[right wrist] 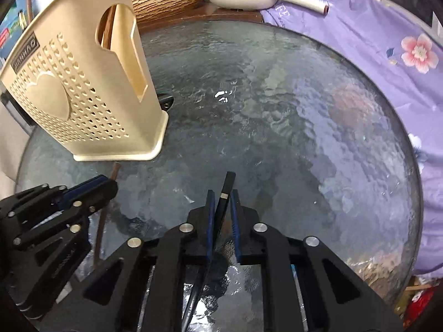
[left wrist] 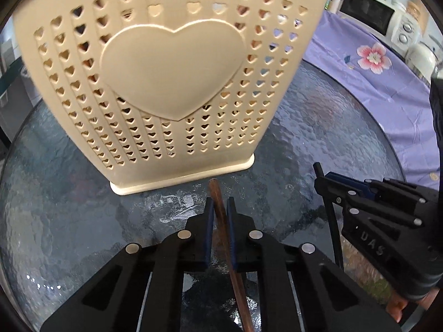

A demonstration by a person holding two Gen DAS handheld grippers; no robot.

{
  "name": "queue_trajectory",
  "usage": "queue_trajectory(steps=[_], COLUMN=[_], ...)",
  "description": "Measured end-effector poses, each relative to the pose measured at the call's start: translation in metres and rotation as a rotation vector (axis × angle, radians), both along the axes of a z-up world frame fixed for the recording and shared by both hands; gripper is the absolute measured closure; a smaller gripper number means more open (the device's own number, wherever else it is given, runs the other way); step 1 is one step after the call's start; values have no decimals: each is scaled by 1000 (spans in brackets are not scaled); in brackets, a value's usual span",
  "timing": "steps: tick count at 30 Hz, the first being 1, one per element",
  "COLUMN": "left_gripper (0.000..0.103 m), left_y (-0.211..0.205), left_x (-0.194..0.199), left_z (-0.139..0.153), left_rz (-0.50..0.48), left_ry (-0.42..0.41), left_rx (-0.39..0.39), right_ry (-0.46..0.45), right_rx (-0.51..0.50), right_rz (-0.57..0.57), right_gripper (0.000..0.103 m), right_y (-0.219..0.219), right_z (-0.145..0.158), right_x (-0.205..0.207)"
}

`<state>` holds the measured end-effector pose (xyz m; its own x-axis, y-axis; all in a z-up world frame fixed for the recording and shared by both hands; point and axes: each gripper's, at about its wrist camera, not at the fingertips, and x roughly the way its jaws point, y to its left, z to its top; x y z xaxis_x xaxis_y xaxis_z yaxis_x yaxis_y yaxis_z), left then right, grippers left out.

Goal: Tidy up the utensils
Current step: 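Lift both chopsticks upright and carry them over the basket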

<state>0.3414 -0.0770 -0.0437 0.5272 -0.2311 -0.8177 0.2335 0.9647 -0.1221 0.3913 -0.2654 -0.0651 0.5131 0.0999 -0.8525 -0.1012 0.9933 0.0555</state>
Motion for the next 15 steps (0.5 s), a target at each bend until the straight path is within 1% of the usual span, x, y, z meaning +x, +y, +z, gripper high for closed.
queue_trajectory(steps=[2,4,7,11,15], left_gripper=[94,95,95,95,96], left_y=[3,6,10,12,17], left_x=[-1,0,1,-3,-11], left_z=[0,1,2,10,25], left_rz=[13,22,29,30,29], left_ry=[1,13,33,15,-7], left_rx=[-18,-44,-90,-121,-174], right_ry=[-9,-9,-5,-9,-37], right_rx=[-4,16,87,206,279], right_rz=[-1,-12,-38,-55,-48], right_gripper=[92,94,95,95,95], right_y=[-1,-6,-17,-32,-42], right_z=[-1,-2,-3,-3,5], right_x=[0,0,-1,-3,-10])
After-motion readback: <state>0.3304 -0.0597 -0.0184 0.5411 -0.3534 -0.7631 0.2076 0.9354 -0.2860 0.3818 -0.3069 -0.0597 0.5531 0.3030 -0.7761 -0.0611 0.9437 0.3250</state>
